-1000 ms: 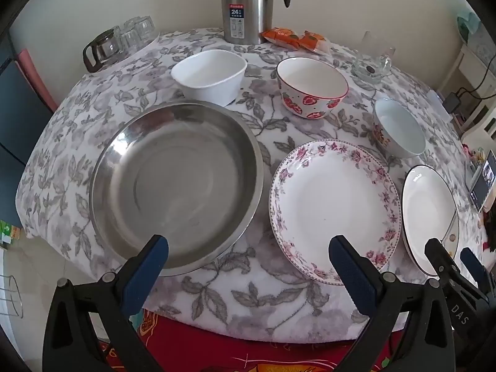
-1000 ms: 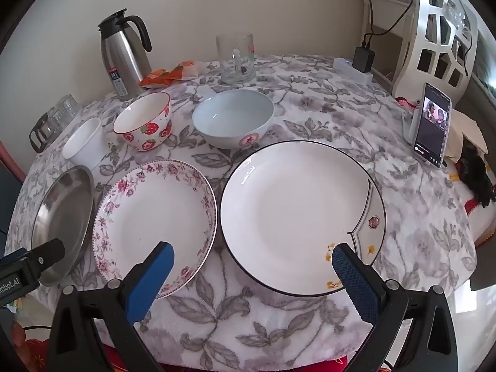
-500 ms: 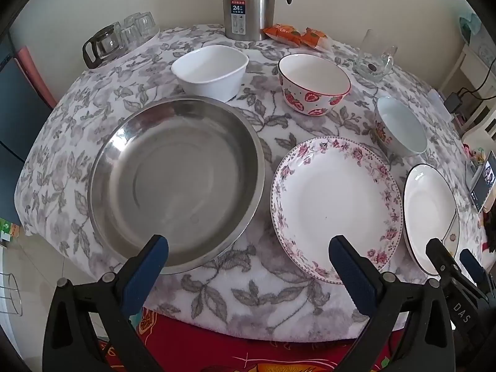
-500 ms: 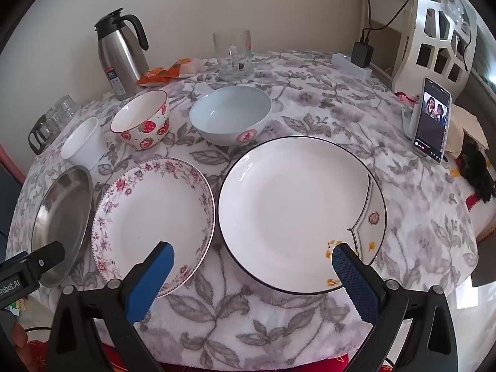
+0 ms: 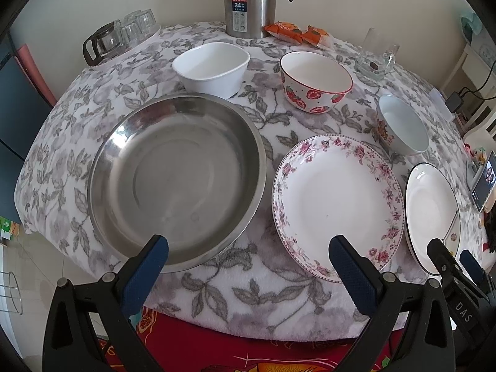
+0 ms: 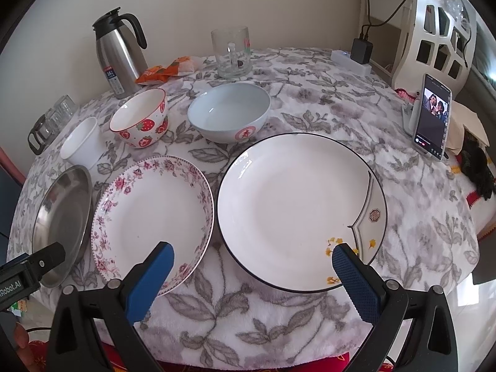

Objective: Organize plates and bowls

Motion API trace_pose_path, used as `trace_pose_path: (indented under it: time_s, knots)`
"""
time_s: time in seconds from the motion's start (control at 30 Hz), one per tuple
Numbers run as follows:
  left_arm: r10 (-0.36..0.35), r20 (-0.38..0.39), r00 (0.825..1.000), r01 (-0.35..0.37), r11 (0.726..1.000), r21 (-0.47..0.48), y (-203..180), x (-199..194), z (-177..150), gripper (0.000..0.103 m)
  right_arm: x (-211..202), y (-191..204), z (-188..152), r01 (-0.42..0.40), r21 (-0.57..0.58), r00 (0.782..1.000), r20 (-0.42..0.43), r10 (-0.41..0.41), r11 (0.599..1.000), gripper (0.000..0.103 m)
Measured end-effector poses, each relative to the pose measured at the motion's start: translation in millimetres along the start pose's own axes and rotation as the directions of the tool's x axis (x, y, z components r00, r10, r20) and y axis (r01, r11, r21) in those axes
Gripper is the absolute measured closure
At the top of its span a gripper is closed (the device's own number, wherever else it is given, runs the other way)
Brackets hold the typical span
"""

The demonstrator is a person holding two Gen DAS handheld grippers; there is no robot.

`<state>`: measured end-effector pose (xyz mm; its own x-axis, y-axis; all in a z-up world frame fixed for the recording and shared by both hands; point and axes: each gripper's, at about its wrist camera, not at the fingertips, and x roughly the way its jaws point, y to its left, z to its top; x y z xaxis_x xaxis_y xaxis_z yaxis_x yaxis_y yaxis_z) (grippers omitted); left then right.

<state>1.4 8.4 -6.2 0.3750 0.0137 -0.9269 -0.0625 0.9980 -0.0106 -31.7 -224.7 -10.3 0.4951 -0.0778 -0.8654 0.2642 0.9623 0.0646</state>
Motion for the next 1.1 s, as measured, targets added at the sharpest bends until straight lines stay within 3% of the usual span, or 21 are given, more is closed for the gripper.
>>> trace_pose_path:
  time_s: [1.1]
  knots:
    - [0.003,-0.011,1.000,-0.004,1.000,-0.007,2.5,2.8,-2.2,0.000,0.3,-0.2,-0.4,0.000,-0.003,1.000,0.000,0.000,1.000,0.000]
